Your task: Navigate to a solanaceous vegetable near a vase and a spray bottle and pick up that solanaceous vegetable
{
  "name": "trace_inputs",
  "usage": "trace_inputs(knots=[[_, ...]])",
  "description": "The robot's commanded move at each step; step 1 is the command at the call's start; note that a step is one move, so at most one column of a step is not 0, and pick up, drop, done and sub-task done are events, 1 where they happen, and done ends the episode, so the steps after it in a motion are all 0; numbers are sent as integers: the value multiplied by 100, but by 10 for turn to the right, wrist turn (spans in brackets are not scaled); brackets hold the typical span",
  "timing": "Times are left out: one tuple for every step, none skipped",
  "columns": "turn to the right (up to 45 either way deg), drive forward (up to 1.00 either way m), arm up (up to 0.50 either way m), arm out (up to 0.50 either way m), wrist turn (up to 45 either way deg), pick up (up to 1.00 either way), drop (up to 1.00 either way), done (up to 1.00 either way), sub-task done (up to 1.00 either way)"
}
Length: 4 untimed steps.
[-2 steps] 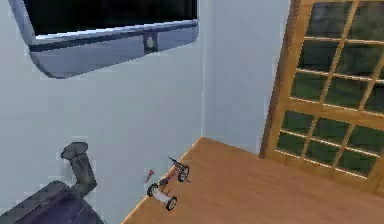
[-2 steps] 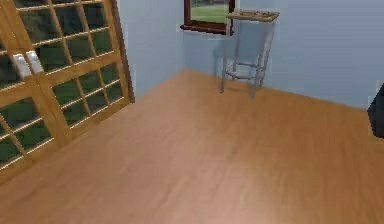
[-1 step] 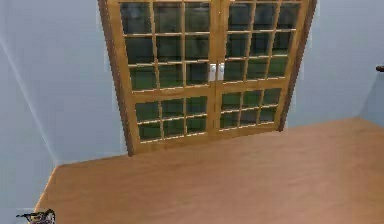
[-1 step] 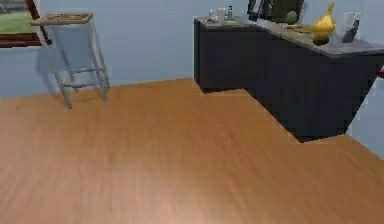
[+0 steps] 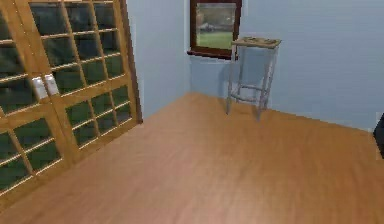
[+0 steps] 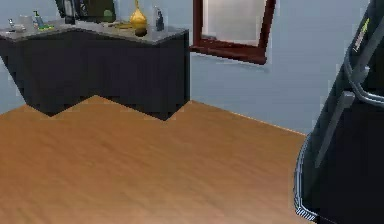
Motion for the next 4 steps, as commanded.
trace_inputs(knots=[[240,0,0,0,0,0,0,0,0],[0,25,0,0,0,0,0,0,0],[450,0,0,0,0,0,0,0,0],[180,0,0,0,0,0,0,0,0]])
